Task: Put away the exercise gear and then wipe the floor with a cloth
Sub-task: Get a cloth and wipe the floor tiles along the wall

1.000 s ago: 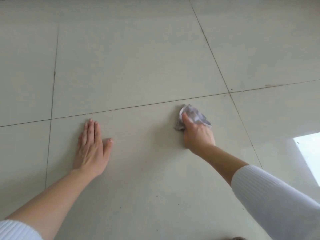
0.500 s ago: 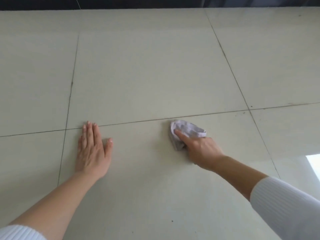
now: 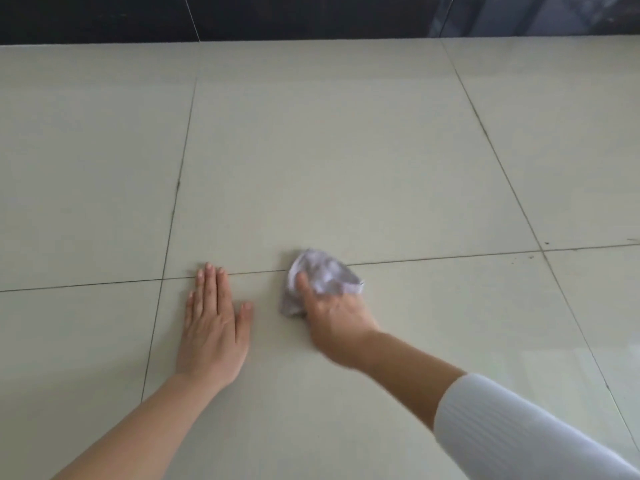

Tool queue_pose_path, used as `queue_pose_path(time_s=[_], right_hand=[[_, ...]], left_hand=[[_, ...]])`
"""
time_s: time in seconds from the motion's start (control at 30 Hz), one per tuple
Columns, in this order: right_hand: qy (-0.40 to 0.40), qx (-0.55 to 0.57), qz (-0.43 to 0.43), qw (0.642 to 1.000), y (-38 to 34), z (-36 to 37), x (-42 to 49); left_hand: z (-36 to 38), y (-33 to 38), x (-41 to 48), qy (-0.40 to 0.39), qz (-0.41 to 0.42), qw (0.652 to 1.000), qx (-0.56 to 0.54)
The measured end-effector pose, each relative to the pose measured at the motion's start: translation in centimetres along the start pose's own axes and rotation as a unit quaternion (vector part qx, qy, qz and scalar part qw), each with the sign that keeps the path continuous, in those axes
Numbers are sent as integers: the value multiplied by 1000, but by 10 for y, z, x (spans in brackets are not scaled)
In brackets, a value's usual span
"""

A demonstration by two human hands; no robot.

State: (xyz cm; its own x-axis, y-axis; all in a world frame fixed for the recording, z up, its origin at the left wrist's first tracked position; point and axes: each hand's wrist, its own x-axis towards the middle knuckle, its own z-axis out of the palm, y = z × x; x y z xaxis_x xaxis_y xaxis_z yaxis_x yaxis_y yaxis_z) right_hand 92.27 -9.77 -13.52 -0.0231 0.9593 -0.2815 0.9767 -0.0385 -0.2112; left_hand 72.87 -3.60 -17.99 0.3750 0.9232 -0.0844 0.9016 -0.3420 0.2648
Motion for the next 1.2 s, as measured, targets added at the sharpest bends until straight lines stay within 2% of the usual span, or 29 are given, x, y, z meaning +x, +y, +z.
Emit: queue_pose_path(time_s=[0.1, 0.17, 0.23, 0.3, 0.37, 0.43, 0.53, 0.6, 0.63, 0.7, 0.8, 0.9, 0.97, 1.0, 1.07, 1.2], right_hand=[[-23, -1, -156, 988, -10, 8, -19], [-43, -10, -264, 964, 0, 5, -25], [-10, -40, -275, 961, 24, 7, -19], [69, -46, -189, 978, 52, 2, 1], [145, -25, -19, 989, 81, -14, 26], [189, 14, 132, 973, 107, -26, 43], [160, 53, 314, 934, 121, -43, 63], [132, 66, 351, 925, 108, -49, 77], [125, 62, 330, 933, 96, -49, 83], [139, 39, 236, 961, 65, -37, 88], [160, 23, 22, 987, 18, -11, 78], [93, -10, -173, 980, -12, 2, 52], [76, -33, -250, 965, -12, 5, 46], [94, -48, -267, 958, -5, 6, 50], [140, -52, -232, 961, 18, 5, 68], [194, -65, 6, 979, 78, -25, 110]], left_hand=[[0, -8, 3, 23, 14, 999, -39], [-2, -13, 9, 31, 19, 999, -34], [-4, -18, 20, 37, 16, 999, -12], [-9, -23, 36, 27, -1, 1000, 11], [-14, -27, 54, 18, -19, 999, 25], [-17, -31, 69, 12, -32, 999, 29], [-12, -33, 77, 11, -20, 998, 54], [-9, -33, 76, 16, -27, 998, 55], [-8, -32, 75, 19, -28, 998, 56], [-8, -32, 73, 28, -25, 998, 58], [-9, -32, 73, 40, -22, 997, 55], [-13, -33, 75, 56, -12, 998, 17], [-17, -37, 80, 53, -7, 999, 1], [-18, -39, 84, 56, 2, 998, 4], [-20, -42, 94, 51, 19, 998, 24], [-28, -48, 140, 28, -23, 998, 44]])
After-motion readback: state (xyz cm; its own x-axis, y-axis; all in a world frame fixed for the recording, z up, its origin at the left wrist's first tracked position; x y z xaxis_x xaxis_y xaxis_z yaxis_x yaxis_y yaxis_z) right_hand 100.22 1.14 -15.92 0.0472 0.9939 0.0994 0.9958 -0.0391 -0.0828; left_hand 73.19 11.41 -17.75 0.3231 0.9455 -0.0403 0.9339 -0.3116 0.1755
